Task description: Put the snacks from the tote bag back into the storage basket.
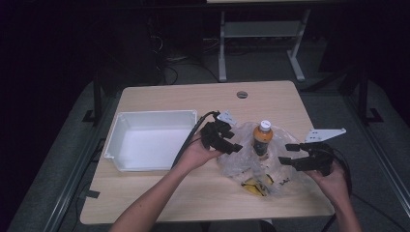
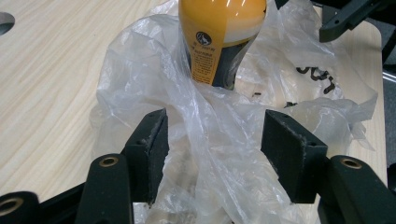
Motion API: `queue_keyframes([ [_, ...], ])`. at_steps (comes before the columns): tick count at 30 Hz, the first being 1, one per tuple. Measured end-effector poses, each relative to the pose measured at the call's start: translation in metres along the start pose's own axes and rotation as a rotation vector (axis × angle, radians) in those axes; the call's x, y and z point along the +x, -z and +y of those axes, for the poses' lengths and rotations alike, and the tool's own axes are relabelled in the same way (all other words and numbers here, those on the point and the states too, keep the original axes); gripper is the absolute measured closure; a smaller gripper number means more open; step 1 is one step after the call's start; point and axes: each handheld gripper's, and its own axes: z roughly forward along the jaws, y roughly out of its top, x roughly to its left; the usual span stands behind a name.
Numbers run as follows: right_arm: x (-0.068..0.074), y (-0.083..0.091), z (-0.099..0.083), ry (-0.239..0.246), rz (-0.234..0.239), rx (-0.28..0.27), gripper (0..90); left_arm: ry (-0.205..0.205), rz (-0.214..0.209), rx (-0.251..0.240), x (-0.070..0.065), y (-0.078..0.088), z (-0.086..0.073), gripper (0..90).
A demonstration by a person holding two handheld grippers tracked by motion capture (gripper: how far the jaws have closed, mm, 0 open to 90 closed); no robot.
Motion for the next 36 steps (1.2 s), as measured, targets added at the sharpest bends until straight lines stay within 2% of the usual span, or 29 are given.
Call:
queue_keyframes([
  [2,-0.001,0.001,0.0,-0.002,0.001,-0.004,35.8,-0.019,0.002,0.01,0.001,0.003,0.003,39.8],
  [8,0.0,0.001,0.0,0.004,0.001,-0.003,35.7,-0.025,-0.002,0.014,0.0,0.004,0.008,38.1],
  [13,0.0,0.002,-0.001,0.004,-0.004,0.006,35.6,-0.048,-0.012,0.016,-0.001,0.003,0.022,36.8],
  [15,-0.001,0.003,-0.002,0.003,-0.006,-0.003,35.5,-0.043,-0.019,0.014,-0.001,0.001,0.024,36.3],
  [16,-0.001,0.004,-0.002,0.002,-0.004,-0.006,35.5,-0.061,-0.022,0.017,-0.003,0.0,0.027,36.3],
  [22,-0.003,0.007,-0.005,-0.005,-0.011,-0.009,35.1,-0.064,-0.038,0.011,-0.003,-0.006,0.035,35.9],
  [24,-0.002,0.009,-0.005,0.0,-0.018,-0.01,34.9,-0.076,-0.054,0.008,-0.001,-0.008,0.039,35.3],
  [29,-0.003,0.011,-0.006,-0.005,-0.021,-0.022,34.5,-0.068,-0.07,0.004,-0.001,-0.015,0.044,34.5],
  [33,-0.003,0.011,-0.006,-0.003,-0.023,-0.024,34.3,-0.082,-0.082,-0.002,0.0,-0.018,0.049,33.2],
  [36,-0.003,0.01,-0.005,0.005,-0.023,-0.02,33.9,-0.115,-0.082,0.01,0.0,-0.021,0.057,32.5],
])
